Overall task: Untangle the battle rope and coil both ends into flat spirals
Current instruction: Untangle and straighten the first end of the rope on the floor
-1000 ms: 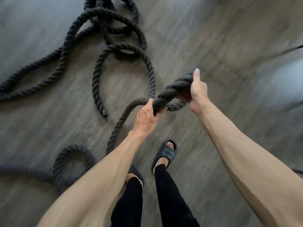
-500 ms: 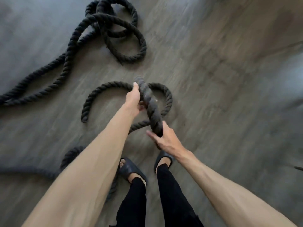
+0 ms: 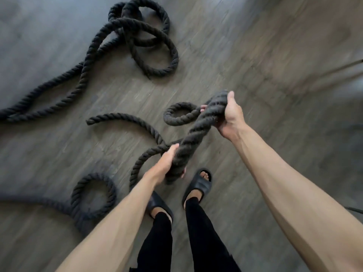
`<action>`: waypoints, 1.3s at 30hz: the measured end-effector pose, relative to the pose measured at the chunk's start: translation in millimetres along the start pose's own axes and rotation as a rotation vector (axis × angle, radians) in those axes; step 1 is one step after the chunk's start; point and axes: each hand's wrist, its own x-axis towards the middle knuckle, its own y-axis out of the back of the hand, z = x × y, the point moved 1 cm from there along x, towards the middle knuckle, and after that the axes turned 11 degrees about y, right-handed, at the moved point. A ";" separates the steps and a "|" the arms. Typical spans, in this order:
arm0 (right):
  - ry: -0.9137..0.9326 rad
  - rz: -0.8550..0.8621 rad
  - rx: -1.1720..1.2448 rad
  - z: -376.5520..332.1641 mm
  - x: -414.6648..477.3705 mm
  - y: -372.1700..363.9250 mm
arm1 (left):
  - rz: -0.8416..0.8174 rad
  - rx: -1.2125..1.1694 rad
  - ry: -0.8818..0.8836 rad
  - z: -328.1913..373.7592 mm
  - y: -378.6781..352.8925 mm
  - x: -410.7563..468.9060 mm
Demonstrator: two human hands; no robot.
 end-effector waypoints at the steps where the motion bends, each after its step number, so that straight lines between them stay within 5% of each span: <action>1: -0.012 -0.040 0.023 11.4 -1.4 2.9 | -0.063 -0.078 0.005 12.6 0.7 -1.3; 4: 0.014 -0.287 -0.337 61.7 -18.6 15.6 | -0.155 -0.171 -0.056 58.0 6.7 -2.7; 8: 0.086 -0.913 -1.098 144.0 -58.8 26.7 | -0.298 -0.124 -0.036 108.1 8.9 -14.1; 12: 0.198 -0.672 -0.973 170.9 -77.3 5.6 | -0.287 -0.026 -0.029 135.9 11.2 -22.7; 15: 0.258 -0.550 -0.933 161.6 -78.6 -20.8 | -0.085 -0.086 -0.125 152.5 21.4 -16.6; 19: 0.315 -0.270 -0.727 119.7 -62.0 -51.4 | 0.215 0.273 -0.208 132.3 52.6 -6.8; 25: 0.163 0.016 -0.484 44.5 -19.1 -61.4 | 0.143 0.412 0.013 30.6 113.3 -12.2; 30: 0.086 0.070 -0.373 -7.2 8.2 -76.6 | 0.198 0.304 -0.024 -11.0 94.4 -10.0; 34: 0.098 0.093 -0.264 -12.6 5.9 -73.1 | 0.245 -0.035 -0.115 1.3 82.0 -9.0; 39: -0.004 -0.235 -0.494 44.5 -12.3 -66.3 | 0.141 -0.161 -0.084 59.8 117.1 -24.6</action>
